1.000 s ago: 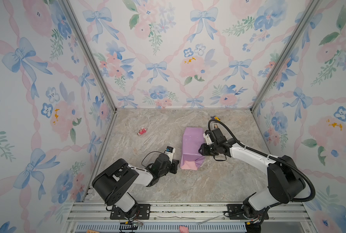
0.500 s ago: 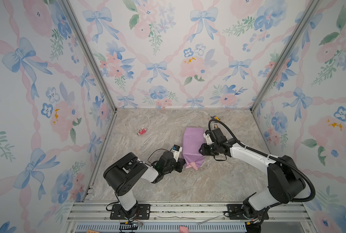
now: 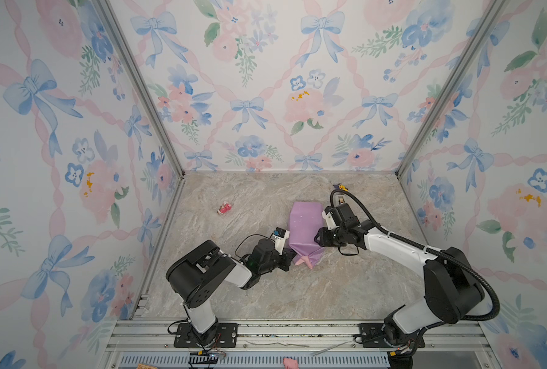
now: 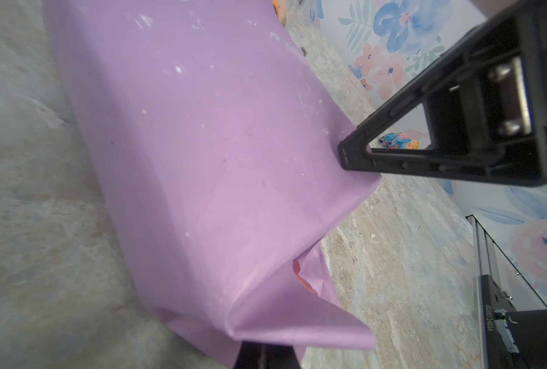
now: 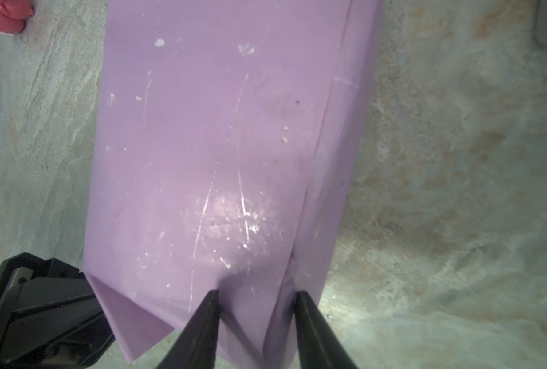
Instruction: Wrap the gift box in paper
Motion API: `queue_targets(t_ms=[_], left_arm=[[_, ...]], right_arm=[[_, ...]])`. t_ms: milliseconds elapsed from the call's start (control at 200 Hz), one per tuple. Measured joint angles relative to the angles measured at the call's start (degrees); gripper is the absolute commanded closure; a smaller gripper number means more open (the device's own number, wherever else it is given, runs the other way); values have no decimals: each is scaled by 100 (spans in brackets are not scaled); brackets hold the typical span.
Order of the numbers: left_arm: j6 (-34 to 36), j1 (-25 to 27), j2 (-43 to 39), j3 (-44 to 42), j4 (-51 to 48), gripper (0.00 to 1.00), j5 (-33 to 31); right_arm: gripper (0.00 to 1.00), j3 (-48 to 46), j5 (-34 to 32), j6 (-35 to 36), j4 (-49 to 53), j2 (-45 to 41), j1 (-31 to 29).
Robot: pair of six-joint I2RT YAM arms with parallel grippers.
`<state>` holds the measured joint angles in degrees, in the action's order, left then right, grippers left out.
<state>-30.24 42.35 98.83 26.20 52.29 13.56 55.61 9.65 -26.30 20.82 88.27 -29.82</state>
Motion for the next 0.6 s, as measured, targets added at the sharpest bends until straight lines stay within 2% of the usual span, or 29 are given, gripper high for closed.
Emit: queue_targets(t_ms=[230,325,465,600], left_arm=[[2,-11,-2,-61,52,100,-24],[0,-33,-35,-184,63,96,-22],[-74,-57,-385,-538,55,78,-28],[-315,-79,-1078,-968,35,44,-120]], right_arm=[[55,-243,-151,24,170,-675,-68],[55,-330,-214,22,149,-1128,-151],[56,-352,-275,20,85,-1453,-448],[53,-332,-289,22,70,-1309,-549]])
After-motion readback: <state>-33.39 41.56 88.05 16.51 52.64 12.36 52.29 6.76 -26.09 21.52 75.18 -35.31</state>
